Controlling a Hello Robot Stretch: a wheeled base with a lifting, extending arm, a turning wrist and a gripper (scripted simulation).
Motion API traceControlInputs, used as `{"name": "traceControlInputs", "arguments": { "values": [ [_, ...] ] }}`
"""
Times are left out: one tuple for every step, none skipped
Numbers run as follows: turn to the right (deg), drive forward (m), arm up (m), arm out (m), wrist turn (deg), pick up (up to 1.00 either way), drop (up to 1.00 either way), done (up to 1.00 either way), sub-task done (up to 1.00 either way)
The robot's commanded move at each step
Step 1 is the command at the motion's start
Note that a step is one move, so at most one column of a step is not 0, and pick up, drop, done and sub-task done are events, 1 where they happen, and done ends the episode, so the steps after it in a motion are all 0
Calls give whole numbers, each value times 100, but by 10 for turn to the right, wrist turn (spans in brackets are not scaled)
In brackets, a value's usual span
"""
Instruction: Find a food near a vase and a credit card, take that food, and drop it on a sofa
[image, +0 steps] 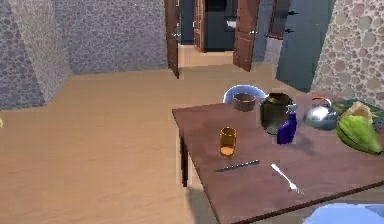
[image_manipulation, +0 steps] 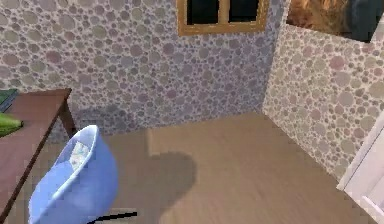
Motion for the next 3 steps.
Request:
{"name": "traceControlInputs", "arguments": {
  "values": [
    [450,0,0,0,0,0,0,0,0],
    [360,0,0,0,0,0,0,0,0],
    [0,85,0,0,0,0,0,0,0]
  ]
}}
